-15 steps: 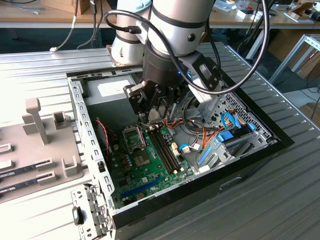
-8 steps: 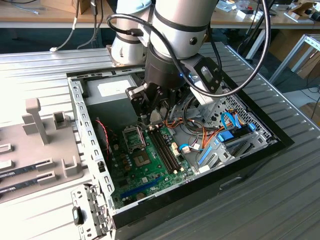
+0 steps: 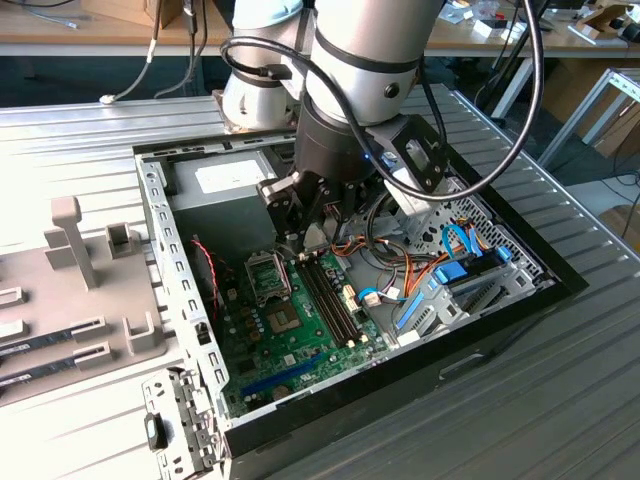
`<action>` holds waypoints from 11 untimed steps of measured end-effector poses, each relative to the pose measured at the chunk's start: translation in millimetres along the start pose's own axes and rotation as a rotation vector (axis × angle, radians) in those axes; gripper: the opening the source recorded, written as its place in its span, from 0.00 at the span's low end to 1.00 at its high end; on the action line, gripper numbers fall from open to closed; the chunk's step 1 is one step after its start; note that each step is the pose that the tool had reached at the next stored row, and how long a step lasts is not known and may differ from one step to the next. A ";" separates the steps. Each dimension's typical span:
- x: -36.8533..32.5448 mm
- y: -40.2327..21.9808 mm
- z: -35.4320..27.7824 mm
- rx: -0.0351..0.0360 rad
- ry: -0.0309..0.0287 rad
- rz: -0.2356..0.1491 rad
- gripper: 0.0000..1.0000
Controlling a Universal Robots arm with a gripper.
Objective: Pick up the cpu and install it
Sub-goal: 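Pick up the cpu and move it towards the insertion slot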
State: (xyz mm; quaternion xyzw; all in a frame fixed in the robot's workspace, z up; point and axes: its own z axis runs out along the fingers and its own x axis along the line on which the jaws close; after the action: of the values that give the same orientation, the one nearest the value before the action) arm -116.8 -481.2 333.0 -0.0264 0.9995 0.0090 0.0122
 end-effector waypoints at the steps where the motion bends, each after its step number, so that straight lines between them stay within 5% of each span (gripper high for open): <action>1: -0.7 -0.4 0.8 0.0000 0.0000 0.000 0.47; 11: -6.5 -3.3 6.9 -0.0001 0.0000 0.000 0.47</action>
State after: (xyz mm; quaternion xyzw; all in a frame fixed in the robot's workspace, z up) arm -110.0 -484.0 326.1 -0.0264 0.9995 0.0090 0.0122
